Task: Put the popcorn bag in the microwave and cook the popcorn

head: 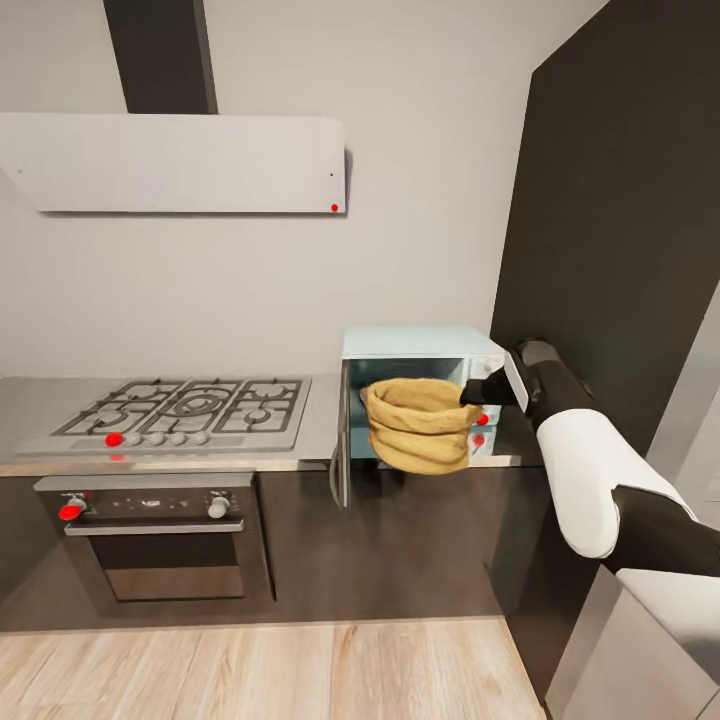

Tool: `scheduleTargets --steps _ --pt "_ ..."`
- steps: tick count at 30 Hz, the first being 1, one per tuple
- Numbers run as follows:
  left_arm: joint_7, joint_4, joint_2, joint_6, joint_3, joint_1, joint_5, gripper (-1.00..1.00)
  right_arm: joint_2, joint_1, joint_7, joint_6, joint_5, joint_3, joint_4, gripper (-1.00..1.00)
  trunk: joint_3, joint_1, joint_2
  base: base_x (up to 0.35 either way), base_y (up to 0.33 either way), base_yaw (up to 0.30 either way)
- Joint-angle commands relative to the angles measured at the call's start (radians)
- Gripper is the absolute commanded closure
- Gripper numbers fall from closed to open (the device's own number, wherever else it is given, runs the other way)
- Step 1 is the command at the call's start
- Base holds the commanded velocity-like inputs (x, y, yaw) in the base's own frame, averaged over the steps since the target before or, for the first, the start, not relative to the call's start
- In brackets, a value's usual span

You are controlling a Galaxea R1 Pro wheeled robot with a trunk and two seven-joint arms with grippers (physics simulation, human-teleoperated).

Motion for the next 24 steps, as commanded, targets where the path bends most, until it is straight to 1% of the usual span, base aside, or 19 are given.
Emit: scheduleTargets --steps 1,5,15,24 --pt "0.003 -0.001 0.0 -0.002 -0.003 0.0 0.007 -1.0 0.001 0.0 0.008 0.003 0.01 -0.004 -0.001 1.0 -0.001 0.0 -0.001 0.0 0.0 0.0" --pt "0.001 -0.001 0.001 -0.002 -0.005 0.0 0.007 -1.0 -0.001 0.0 0.008 0.003 0.01 -0.005 -0.002 1.0 -0.001 0.0 -0.001 0.039 0.0 0.0" --pt "-0.002 -0.001 0.001 -0.002 -0.006 0.0 0.005 -1.0 -0.001 0.0 0.008 0.003 0.011 -0.007 -0.009 1.0 -0.001 0.0 -0.001 0.307 0.0 0.0" --pt "-0.002 -0.001 0.001 -0.002 -0.006 0.0 0.005 -1.0 -0.001 0.0 0.006 0.003 0.011 -0.012 -0.004 1.0 -0.001 0.0 -0.001 0.257 0.0 0.0"
